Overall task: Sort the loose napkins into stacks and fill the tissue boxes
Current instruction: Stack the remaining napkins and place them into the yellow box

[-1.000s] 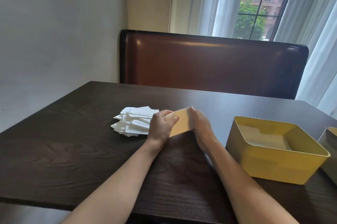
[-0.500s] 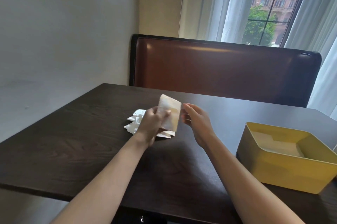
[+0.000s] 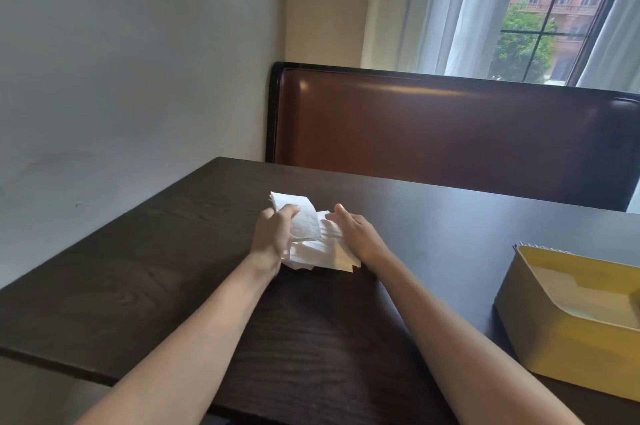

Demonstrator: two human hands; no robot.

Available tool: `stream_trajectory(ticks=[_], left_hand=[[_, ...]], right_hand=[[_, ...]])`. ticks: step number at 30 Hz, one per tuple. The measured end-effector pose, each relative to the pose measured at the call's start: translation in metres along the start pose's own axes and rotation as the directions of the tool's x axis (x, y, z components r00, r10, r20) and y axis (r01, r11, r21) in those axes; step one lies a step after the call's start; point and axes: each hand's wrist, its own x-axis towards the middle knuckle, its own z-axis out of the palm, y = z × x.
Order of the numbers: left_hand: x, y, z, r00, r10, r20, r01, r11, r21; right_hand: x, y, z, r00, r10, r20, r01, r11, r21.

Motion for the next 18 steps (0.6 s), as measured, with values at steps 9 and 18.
stream_trajectory(ticks=[9, 18], left_hand=[[0.007, -0.008, 0.034, 0.985, -0.076, 0.152, 0.076, 0.997, 0.001], [0.008, -0.014, 0.053, 0.973, -0.141, 0.183, 0.183, 0.953, -0.243]], right_hand=[[0.002, 0.024, -0.032, 0.979, 0.063, -0.195, -0.133, 0.919, -0.372], [-0.011, 0.045, -0.064, 0.948, 0.091, -0.306, -0.166, 0.959, -0.229]])
